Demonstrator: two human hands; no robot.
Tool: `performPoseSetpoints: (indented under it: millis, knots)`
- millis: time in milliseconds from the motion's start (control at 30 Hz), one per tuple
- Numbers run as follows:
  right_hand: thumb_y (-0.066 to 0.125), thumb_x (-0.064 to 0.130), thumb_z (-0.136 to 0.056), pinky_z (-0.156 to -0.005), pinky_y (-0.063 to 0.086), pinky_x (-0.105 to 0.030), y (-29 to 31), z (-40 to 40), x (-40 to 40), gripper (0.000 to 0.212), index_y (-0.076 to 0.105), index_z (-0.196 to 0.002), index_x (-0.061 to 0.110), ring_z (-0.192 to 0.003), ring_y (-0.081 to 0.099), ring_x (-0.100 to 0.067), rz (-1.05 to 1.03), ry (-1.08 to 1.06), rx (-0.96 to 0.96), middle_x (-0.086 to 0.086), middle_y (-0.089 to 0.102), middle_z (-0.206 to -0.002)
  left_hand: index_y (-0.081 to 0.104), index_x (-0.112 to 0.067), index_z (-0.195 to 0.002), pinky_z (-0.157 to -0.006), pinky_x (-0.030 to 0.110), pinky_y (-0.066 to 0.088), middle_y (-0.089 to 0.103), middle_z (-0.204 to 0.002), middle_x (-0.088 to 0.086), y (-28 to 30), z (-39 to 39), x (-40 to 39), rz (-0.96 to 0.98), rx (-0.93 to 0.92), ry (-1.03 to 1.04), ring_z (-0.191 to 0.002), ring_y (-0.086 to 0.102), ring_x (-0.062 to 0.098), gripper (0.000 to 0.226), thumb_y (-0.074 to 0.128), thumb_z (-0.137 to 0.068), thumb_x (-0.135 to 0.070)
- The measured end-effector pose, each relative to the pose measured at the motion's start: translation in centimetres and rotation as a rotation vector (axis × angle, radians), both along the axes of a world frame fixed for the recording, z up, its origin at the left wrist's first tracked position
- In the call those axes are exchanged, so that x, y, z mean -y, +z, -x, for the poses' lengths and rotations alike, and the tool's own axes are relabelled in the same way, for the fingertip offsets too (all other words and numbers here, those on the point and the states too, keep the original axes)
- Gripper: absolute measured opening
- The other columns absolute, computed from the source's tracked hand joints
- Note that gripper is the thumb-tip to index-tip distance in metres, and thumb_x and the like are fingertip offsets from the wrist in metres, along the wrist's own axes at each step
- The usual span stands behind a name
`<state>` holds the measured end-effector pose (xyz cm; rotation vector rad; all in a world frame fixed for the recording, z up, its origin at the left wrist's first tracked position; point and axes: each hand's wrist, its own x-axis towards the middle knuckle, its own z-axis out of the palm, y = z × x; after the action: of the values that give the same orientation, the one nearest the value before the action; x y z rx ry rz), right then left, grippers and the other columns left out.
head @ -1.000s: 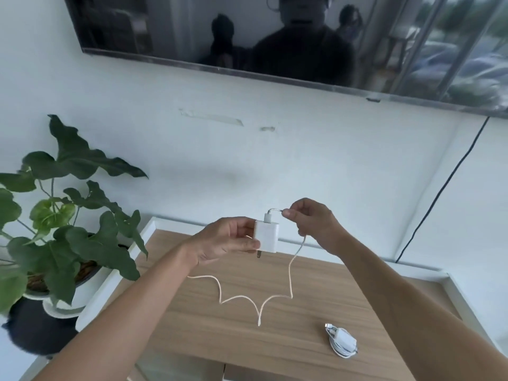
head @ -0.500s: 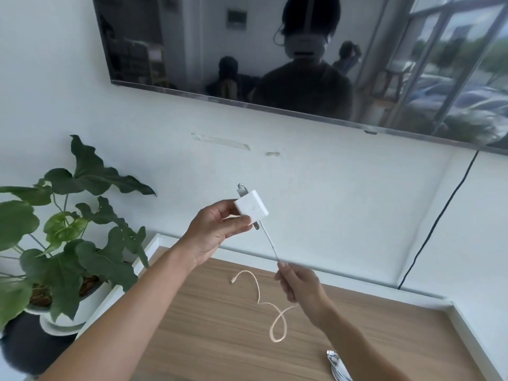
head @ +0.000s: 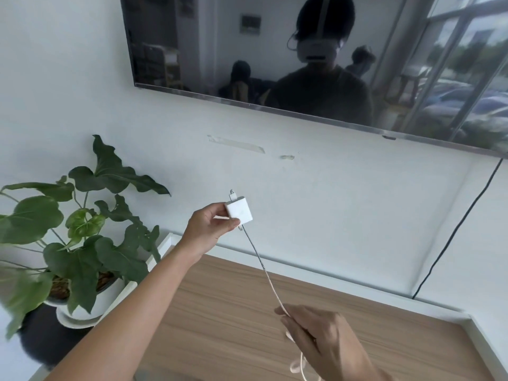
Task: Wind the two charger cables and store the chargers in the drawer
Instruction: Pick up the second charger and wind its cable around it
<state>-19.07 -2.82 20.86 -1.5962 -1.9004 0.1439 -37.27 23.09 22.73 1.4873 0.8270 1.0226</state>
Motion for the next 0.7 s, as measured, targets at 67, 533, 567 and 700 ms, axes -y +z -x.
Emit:
performPoseSetpoints:
  millis: [67,533,567,700]
  knots:
    - [0.057,0.033,-0.104,-0.059,0.055,-0.029,2.2,0.3,-0.7,0.018,0.069,-0.118,0.030,-0.070,0.065,-0.001,-0.067,0.063,0.092,0.019,0.070,-0.090,0.073,-0.031,-0.107,-0.081,0.022,0.056,0.078,-0.094,-0.013,-0.8,-0.2,0.1,-0.091,-0.134,-0.028,-0.085,0.077,0.007,0.031,0.079,-0.088,-0.007]
    - [0.055,0.017,-0.104,-0.052,0.033,-0.016,9.4,-5.4,-8.8,0.023,0.075,-0.092,0.021,-0.046,0.039,-0.010,-0.115,-0.158,-0.120,0.016,0.055,-0.059,0.077,-0.024,-0.104,-0.089,0.046,0.063,0.080,-0.096,0.002,-3.9,-1.2,9.2,-0.018,-0.203,-0.424,-0.088,0.077,0.019,0.036,0.086,-0.070,-0.018]
    - [0.056,0.020,-0.104,-0.051,0.033,-0.018,9.2,-6.1,-9.2,0.024,0.074,-0.089,0.025,-0.047,0.036,-0.010,-0.071,-0.190,-0.174,0.011,0.055,-0.057,0.077,-0.021,-0.105,-0.088,0.046,0.063,0.080,-0.096,0.004,-3.6,-1.2,9.7,0.026,-0.137,-0.472,-0.088,0.076,0.021,0.037,0.087,-0.070,-0.015]
    - [0.066,0.029,-0.099,-0.059,0.042,-0.008,7.9,-7.6,-9.8,0.019,0.078,-0.087,0.022,-0.059,0.054,-0.006,0.133,-0.241,-0.390,0.018,0.071,-0.069,0.076,-0.014,-0.113,-0.090,0.041,0.061,0.078,-0.102,0.009,-1.8,-1.4,10.8,0.119,0.066,-0.610,-0.096,0.073,0.025,0.040,0.084,-0.075,-0.005]
